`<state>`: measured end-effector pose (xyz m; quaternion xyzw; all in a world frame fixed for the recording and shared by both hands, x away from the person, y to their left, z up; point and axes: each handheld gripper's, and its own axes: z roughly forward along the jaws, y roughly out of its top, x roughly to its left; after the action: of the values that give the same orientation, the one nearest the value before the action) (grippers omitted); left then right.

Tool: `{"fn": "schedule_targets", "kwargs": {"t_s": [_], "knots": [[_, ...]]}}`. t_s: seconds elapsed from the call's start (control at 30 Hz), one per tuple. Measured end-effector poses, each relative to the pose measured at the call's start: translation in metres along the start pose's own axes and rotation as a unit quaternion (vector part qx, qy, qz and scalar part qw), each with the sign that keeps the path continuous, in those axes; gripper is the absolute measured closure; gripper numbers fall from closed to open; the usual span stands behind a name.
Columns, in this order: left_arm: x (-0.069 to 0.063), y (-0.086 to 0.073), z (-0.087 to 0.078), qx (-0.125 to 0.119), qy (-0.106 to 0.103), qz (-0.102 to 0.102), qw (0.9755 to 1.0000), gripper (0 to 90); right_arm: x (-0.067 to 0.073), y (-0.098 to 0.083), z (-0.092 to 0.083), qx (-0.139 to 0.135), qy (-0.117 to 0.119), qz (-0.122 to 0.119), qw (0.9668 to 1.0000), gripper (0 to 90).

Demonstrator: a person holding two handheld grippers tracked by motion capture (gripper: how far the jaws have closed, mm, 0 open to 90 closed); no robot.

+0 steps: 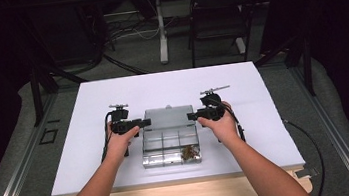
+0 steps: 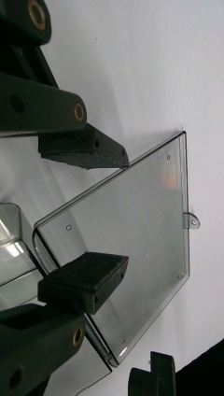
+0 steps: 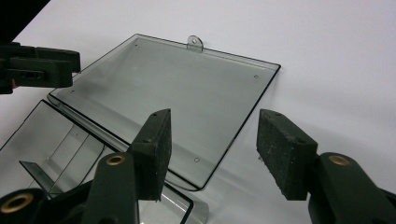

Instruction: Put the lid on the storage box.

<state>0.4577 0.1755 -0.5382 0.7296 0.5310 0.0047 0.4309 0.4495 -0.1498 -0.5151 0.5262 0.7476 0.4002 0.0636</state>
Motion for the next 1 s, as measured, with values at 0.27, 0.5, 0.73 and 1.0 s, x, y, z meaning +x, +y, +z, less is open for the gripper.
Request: {"fn": "schedule_targets", "kwargs": {"t_s": [0.27,0.5,0.73,1.0], "knots": [[0.002,-0.001,0.004,0.009,0.000,-0.005,0.9999,44.8,-0.003,0.000,0.009,0.008,0.002,0.015,0.9999,43.8],[0.003,-0.001,0.008,0.011,-0.002,-0.007,0.9999,44.5,-0.004,-0.001,0.014,0.015,0.004,0.017,0.9997,43.2],[0.002,-0.001,0.010,0.016,-0.005,-0.005,0.9998,44.2,-0.005,-0.002,0.018,0.022,0.007,0.021,0.9995,42.8],[0.002,-0.002,0.012,0.019,-0.011,-0.009,0.9997,43.6,-0.003,-0.003,0.024,0.023,0.018,0.030,0.9991,42.0]]}}
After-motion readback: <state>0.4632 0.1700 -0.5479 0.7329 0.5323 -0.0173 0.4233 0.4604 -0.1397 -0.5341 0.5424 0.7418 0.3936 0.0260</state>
